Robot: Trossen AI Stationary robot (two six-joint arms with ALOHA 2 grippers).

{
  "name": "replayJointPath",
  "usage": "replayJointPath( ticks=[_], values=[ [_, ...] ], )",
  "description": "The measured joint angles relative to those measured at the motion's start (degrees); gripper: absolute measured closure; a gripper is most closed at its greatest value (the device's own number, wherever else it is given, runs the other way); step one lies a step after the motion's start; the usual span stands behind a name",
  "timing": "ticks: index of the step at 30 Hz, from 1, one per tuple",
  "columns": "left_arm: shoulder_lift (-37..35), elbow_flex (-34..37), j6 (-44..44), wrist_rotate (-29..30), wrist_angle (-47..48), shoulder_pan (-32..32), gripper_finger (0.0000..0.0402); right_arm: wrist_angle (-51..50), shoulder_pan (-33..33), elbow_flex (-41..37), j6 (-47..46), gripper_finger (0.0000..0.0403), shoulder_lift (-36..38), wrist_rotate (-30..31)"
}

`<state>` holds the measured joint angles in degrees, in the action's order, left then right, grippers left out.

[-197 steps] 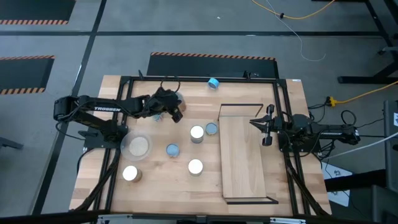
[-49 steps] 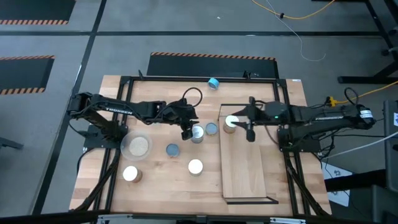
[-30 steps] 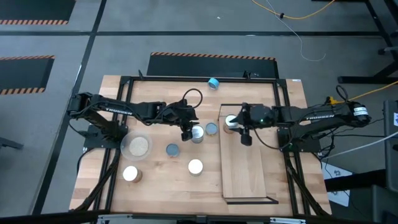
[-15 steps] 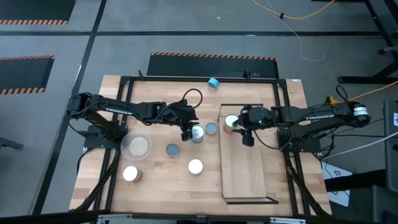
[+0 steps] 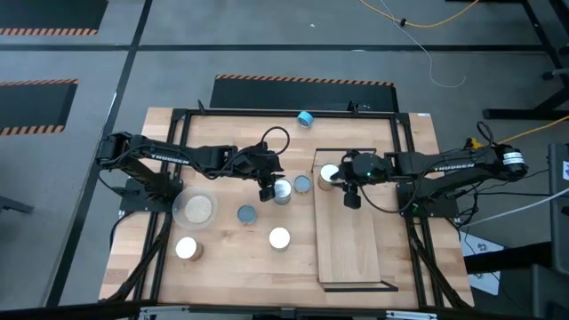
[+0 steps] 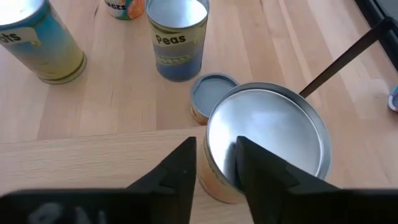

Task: Pick and place cans onto a shelf
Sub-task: Put the top orange can onto the shelf

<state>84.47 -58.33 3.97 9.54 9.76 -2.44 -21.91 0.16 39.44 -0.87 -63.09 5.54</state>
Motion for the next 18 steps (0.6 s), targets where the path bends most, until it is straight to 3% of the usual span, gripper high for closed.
replayJointPath(
  ticks=[13,18],
  values=[
    [0.0,0.0,0.0,0.0,0.0,0.0,0.0321,-0.24,-0.04,-0.06,-0.08,0.0386,0.0,-0.83],
    [0.0,0.02,0.0,0.0,0.0,0.0,0.0321,-0.31,-0.04,-0.11,-0.16,0.0396,0.27,-0.87]
  ],
)
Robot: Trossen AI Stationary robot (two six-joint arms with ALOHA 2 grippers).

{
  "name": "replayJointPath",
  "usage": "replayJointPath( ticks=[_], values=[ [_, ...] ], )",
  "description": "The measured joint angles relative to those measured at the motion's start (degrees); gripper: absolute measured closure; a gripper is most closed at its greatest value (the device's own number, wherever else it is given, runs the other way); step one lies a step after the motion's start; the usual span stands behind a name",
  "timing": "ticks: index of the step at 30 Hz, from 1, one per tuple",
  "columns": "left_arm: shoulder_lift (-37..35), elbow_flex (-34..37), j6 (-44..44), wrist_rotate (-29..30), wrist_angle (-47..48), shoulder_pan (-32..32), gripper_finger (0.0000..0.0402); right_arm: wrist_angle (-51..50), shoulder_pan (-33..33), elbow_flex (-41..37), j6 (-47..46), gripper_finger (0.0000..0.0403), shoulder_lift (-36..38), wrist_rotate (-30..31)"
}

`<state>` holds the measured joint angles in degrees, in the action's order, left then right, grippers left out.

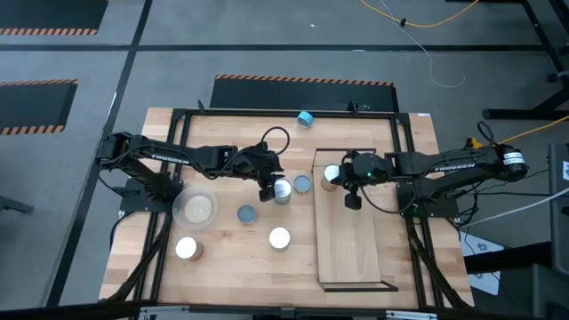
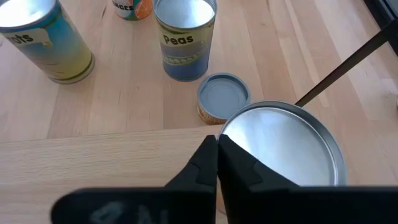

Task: Pick and place cans onto a shelf
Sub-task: Put the top orange can onto the shelf

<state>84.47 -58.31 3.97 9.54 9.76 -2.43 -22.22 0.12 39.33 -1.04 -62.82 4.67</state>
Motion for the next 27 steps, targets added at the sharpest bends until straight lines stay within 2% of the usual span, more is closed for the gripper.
replayJointPath(
  ticks=[7,15,27],
  values=[
    [0.0,0.0,0.0,0.0,-0.02,0.0,0.0321,-2.57,0.0,-0.4,0.18,0.0399,3.85,-0.14],
    [0.0,0.0,0.12,0.0,-0.02,0.01,0.0321,-12.56,0.0,-0.37,1.29,0.04,9.89,-0.44],
    [0.02,0.0,0.15,0.0,-0.02,0.0,0.0321,-18.51,0.0,-0.26,1.42,0.0397,14.04,0.17]
  ],
)
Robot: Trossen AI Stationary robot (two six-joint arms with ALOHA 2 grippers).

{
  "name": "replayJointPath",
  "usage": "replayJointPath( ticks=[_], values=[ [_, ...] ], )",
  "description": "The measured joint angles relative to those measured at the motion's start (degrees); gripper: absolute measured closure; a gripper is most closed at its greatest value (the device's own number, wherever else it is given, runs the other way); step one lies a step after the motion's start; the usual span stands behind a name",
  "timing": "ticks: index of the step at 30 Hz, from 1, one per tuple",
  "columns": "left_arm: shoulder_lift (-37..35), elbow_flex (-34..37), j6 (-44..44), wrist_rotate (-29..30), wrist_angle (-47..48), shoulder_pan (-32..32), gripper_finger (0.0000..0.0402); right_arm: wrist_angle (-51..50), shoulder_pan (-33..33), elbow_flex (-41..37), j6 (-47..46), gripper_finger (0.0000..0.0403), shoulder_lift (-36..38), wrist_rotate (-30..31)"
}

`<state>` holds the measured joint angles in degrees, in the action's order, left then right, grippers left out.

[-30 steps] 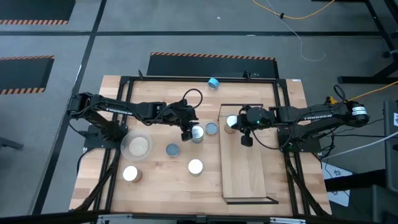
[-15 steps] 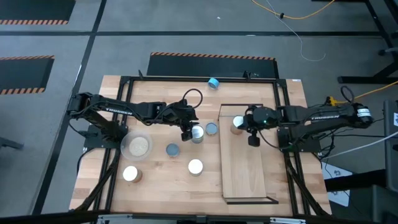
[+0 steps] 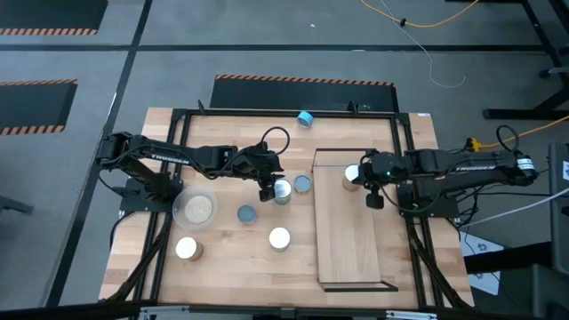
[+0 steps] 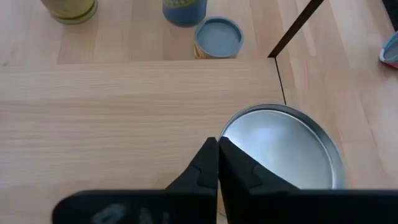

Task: Pick and place cans onto a shelf
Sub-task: Put the top orange can onto the shelf, then put the dark blue can onto the shelf aligned with the orange can

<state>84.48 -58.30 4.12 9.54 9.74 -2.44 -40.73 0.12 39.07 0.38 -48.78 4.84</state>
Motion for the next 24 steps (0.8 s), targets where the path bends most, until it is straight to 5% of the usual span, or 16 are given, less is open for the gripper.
replayJointPath(
  ticks=[24],
  values=[
    [0.01,0.0,0.02,0.0,-0.02,0.0,0.0321,0.31,0.0,0.11,0.04,0.0326,0.14,0.2]
  ],
)
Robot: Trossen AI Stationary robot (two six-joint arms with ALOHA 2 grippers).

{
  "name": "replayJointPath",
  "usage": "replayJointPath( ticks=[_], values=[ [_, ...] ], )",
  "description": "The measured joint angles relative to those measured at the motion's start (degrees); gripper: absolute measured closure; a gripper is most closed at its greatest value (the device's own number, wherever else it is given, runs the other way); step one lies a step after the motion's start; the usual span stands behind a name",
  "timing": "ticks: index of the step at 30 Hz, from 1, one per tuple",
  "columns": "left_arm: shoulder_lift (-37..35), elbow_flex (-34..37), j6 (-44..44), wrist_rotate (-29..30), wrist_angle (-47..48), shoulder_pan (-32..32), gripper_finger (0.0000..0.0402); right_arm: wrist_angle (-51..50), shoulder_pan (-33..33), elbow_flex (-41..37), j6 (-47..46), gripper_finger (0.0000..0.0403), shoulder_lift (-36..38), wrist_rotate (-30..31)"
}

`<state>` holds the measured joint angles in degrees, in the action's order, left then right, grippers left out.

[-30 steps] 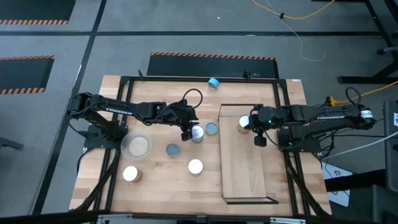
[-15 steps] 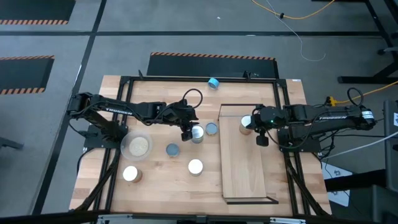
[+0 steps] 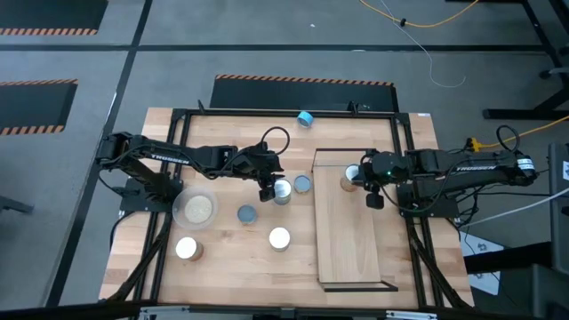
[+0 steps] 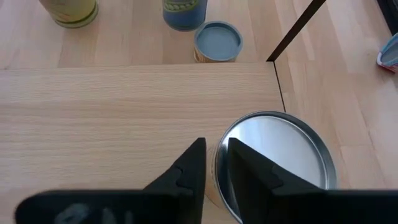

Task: Pick and place cans onto a shelf
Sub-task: Put the dark blue can onto the shelf aligned with the orange can

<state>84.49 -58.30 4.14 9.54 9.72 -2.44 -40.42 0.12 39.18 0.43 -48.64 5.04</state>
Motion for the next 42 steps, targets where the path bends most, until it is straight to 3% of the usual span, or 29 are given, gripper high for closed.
replayJointPath(
  ticks=[14,24,34,42],
  values=[
    [0.0,0.0,0.44,0.01,-0.52,0.8,0.0321,0.28,0.0,0.0,0.09,0.0306,0.72,-0.07],
    [0.0,-0.5,0.67,-0.01,-12.3,3.73,0.0321,0.25,0.0,0.04,1.62,0.0306,7.58,-0.13],
    [0.04,-10.22,4.04,2.8,-11.18,6.17,0.0321,0.21,0.0,0.07,1.79,0.0306,14.39,-0.12],
    [4.77,-22.6,14.67,9.82,4.11,9.06,0.0321,0.22,0.0,0.07,3.11,0.0306,16.96,-0.11]
  ],
)
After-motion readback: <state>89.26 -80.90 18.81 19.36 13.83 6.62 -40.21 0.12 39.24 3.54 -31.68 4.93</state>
